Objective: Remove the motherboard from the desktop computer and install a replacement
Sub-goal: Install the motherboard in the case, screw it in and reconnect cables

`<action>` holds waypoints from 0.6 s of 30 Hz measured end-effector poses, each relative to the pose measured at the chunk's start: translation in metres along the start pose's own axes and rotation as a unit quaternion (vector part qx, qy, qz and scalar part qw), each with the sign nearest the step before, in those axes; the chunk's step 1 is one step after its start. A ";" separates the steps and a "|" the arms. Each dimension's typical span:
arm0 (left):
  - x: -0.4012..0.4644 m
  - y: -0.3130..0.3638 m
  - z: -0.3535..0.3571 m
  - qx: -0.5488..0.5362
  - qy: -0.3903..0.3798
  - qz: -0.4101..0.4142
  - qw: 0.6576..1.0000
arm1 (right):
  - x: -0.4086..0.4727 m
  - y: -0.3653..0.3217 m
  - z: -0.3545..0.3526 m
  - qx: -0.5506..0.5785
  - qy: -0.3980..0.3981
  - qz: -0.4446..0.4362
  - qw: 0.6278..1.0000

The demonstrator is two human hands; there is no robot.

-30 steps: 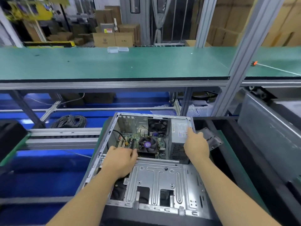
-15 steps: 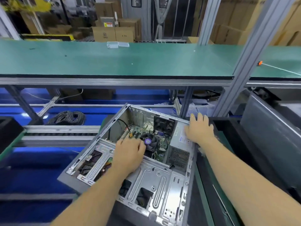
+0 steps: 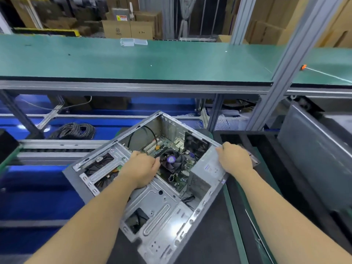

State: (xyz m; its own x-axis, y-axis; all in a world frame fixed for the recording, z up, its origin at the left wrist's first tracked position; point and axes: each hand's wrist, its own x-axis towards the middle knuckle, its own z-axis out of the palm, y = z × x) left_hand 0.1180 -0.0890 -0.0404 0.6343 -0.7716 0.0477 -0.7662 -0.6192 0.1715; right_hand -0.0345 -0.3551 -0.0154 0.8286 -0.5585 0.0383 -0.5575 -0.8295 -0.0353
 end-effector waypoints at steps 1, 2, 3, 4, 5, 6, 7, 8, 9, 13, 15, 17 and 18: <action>0.001 -0.004 -0.002 0.007 -0.011 0.014 1.000 | -0.012 -0.001 0.000 0.002 0.010 0.020 1.000; 0.003 -0.009 -0.005 0.013 -0.027 0.031 0.999 | -0.023 -0.001 0.000 0.012 0.012 0.043 0.999; 0.003 -0.014 -0.008 0.016 -0.045 0.047 0.998 | -0.035 -0.001 0.000 0.022 0.009 0.065 0.998; 0.005 -0.017 -0.011 0.021 -0.061 0.056 0.996 | -0.047 -0.002 -0.001 0.024 0.000 0.084 0.996; 0.006 -0.020 -0.014 0.023 -0.072 0.069 0.995 | -0.058 -0.004 -0.003 0.020 -0.013 0.098 0.995; 0.007 -0.020 -0.018 0.025 -0.080 0.080 0.993 | -0.065 -0.005 -0.005 0.010 -0.029 0.103 0.994; 0.007 -0.019 -0.020 0.029 -0.088 0.088 0.992 | -0.068 -0.007 -0.008 0.003 -0.044 0.104 0.994; 0.006 -0.017 -0.023 0.034 -0.088 0.086 0.992 | -0.066 -0.009 -0.013 0.007 -0.052 0.105 0.993; 0.003 -0.014 -0.024 0.038 -0.078 0.082 0.993 | -0.059 -0.011 -0.019 0.021 -0.056 0.101 0.993; -0.017 0.006 -0.016 0.029 0.015 -0.064 0.997 | -0.009 -0.031 -0.026 0.114 -0.071 0.051 0.990; -0.028 0.021 -0.008 0.002 0.007 -0.215 0.977 | 0.010 -0.042 -0.020 0.164 -0.102 0.033 0.981; -0.033 0.031 0.001 -0.043 -0.009 -0.257 0.965 | 0.015 -0.048 -0.007 0.165 -0.106 0.025 0.980; -0.034 0.033 0.003 -0.043 -0.009 -0.253 0.966 | 0.015 -0.048 -0.002 0.148 -0.093 0.023 0.984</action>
State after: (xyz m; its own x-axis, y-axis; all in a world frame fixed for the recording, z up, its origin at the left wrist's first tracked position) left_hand 0.0710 -0.0840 -0.0396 0.9233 -0.3758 -0.0798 -0.3466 -0.9044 0.2489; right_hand 0.0042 -0.3234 -0.0115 0.8138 -0.5609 -0.1518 -0.5771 -0.7497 -0.3239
